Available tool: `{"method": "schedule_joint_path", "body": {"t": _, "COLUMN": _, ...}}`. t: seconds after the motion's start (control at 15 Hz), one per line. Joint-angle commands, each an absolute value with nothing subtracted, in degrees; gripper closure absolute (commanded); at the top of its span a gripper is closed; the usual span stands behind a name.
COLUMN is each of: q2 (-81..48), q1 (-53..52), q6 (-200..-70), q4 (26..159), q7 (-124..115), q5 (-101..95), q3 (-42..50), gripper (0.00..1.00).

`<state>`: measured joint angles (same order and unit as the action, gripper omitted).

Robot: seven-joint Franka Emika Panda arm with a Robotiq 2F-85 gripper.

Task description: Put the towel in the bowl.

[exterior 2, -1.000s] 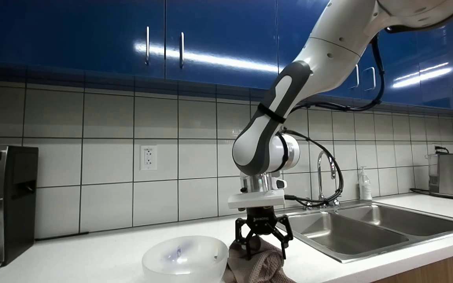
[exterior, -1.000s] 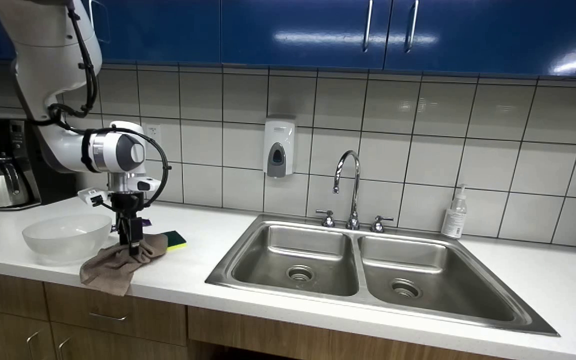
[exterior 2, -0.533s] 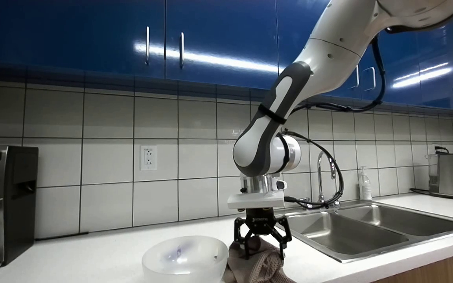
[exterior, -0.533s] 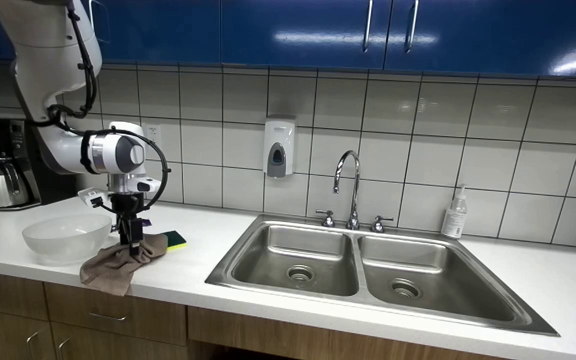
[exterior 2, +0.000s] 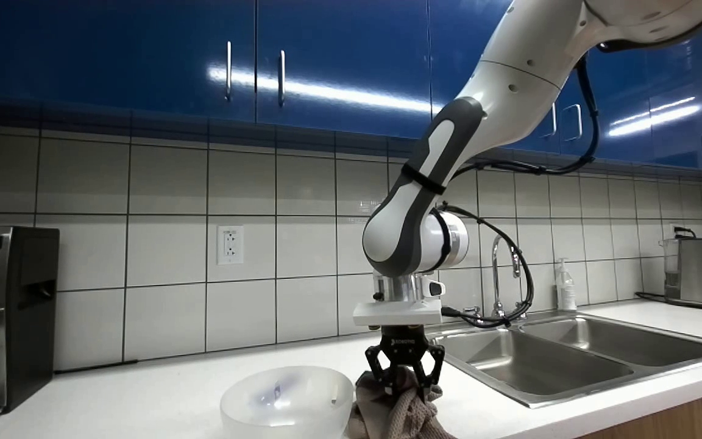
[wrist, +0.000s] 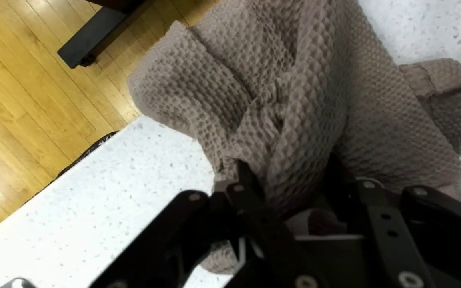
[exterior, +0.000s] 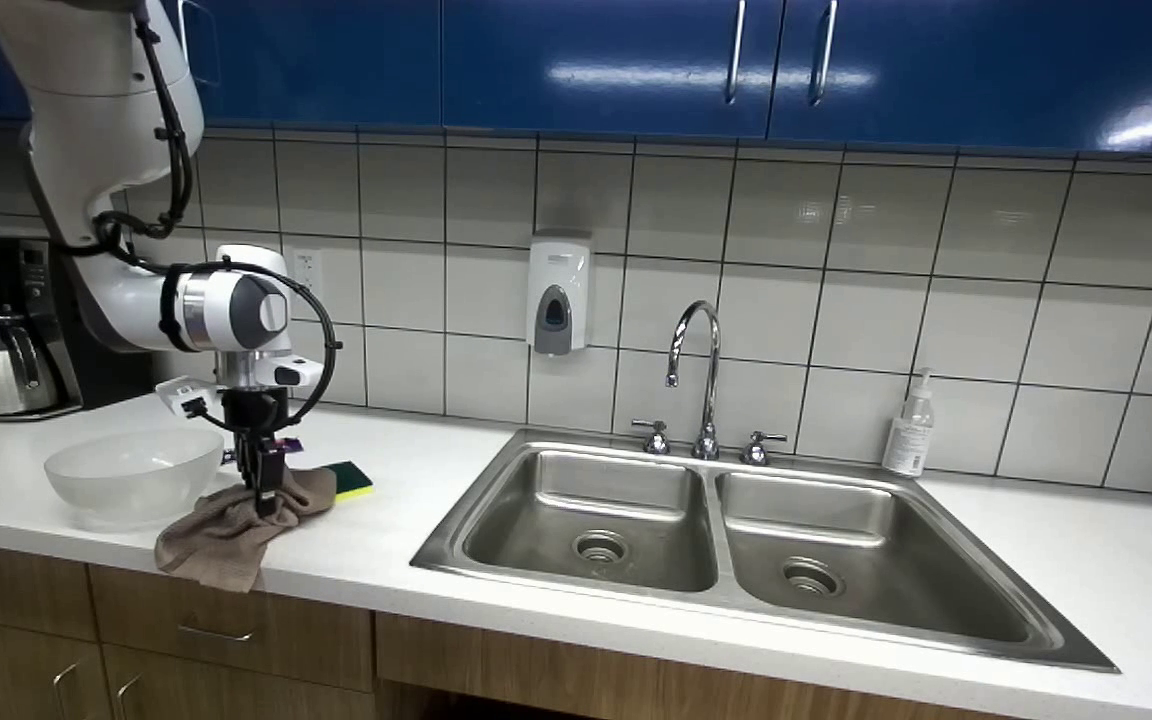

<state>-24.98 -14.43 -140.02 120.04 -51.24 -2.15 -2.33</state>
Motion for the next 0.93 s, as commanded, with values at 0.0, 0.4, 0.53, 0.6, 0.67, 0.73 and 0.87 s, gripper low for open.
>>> {"method": "schedule_joint_path", "body": {"t": 0.0, "q2": -22.75, "q1": -14.19, "q6": -141.18, "q4": 122.06, "q7": -49.27, "q5": -1.21, "q3": -2.46, "gripper": 0.82}}
{"method": "schedule_joint_path", "body": {"t": 0.4, "q2": -18.59, "q1": -13.73, "q6": -140.15, "q4": 125.64, "q7": -48.45, "q5": -0.55, "q3": -2.71, "gripper": 0.98}}
{"method": "schedule_joint_path", "body": {"t": 0.53, "q2": -15.17, "q1": -14.07, "q6": -139.70, "q4": 128.24, "q7": -49.05, "q5": -1.68, "q3": -2.31, "gripper": 0.98}}
{"method": "schedule_joint_path", "body": {"t": 0.6, "q2": -13.63, "q1": -13.82, "q6": -139.33, "q4": 129.17, "q7": -48.66, "q5": -1.58, "q3": -2.48, "gripper": 0.98}}
{"method": "schedule_joint_path", "body": {"t": 0.67, "q2": -11.97, "q1": -13.69, "q6": -139.07, "q4": 130.04, "q7": -48.66, "q5": -1.72, "q3": -2.52, "gripper": 0.98}}
{"method": "schedule_joint_path", "body": {"t": 0.73, "q2": -10.59, "q1": -13.57, "q6": -138.92, "q4": 130.64, "q7": -48.77, "q5": -1.96, "q3": -2.54, "gripper": 0.98}}
{"method": "schedule_joint_path", "body": {"t": 0.87, "q2": -8.08, "q1": -13.31, "q6": -139.16, "q4": 131.38, "q7": -49.38, "q5": -2.80, "q3": -2.48, "gripper": 0.98}}
